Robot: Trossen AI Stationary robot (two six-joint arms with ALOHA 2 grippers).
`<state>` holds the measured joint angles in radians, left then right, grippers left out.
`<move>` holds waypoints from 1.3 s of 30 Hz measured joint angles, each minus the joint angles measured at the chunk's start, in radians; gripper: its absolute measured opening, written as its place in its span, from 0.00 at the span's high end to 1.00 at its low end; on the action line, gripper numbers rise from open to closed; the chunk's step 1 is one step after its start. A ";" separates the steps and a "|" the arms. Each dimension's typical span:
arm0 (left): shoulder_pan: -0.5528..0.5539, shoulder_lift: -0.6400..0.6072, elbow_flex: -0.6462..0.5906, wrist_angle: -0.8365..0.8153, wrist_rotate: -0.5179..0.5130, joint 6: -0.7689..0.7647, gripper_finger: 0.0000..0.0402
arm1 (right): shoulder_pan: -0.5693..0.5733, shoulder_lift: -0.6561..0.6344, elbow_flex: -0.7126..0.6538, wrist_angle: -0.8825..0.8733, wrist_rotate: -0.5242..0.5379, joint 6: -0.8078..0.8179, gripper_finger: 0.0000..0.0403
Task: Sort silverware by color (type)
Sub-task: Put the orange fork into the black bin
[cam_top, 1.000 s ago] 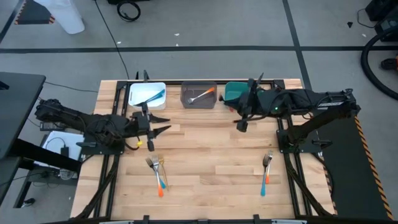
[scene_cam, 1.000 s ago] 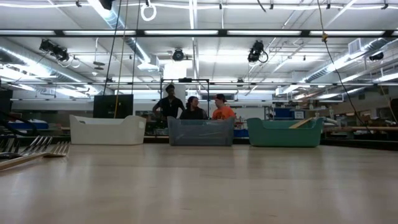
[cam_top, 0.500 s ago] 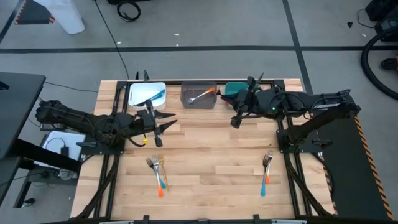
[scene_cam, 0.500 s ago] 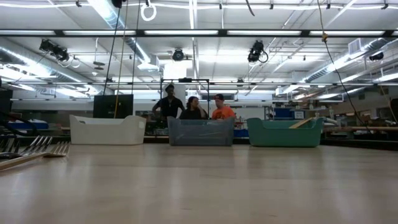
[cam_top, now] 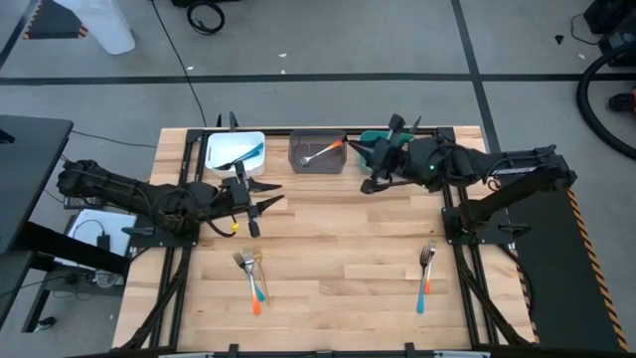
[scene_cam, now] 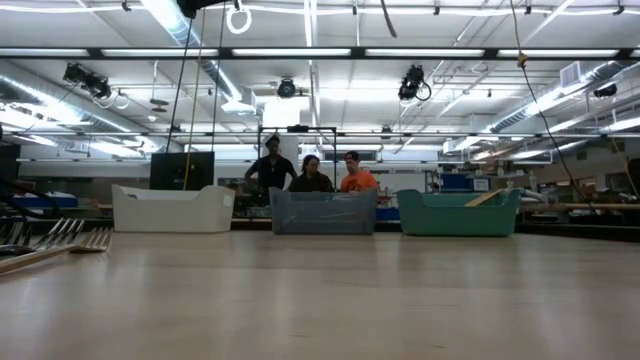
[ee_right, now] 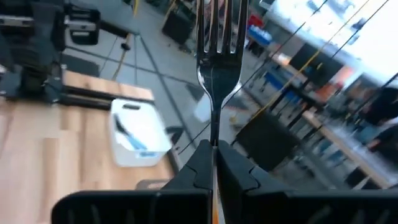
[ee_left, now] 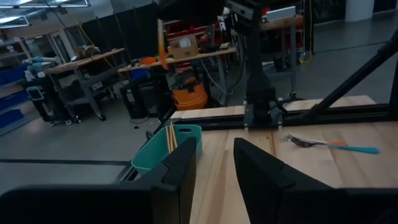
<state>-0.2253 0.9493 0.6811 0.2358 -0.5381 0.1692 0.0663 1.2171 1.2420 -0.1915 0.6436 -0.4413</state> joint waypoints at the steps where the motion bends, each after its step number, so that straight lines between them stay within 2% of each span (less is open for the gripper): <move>1: 0.000 0.000 0.000 -0.002 0.000 0.000 0.71 | -0.004 0.006 -0.002 0.021 0.011 -0.031 0.97; 5: 0.000 0.000 0.000 -0.036 -0.027 0.001 0.71 | -0.018 0.057 -0.003 0.089 0.077 -0.178 0.97; 11: 0.000 0.000 0.000 -0.098 -0.128 0.003 0.71 | -0.046 0.170 -0.004 0.246 0.150 -0.431 0.97; 17: 0.000 -0.009 0.000 -0.132 -0.150 0.003 0.71 | -0.095 0.275 -0.004 0.371 0.168 -0.618 0.97; 32: 0.000 -0.070 0.000 -0.227 -0.251 0.021 0.71 | -0.201 0.439 -0.004 0.444 0.159 -0.784 0.97; 39: 0.000 -0.070 0.000 -0.227 -0.252 0.021 0.71 | -0.240 0.492 -0.004 0.449 0.089 -0.794 0.97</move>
<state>-0.2253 0.8795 0.6807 0.0086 -0.7897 0.1902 -0.1739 1.7087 1.2385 0.2578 0.7323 -1.2353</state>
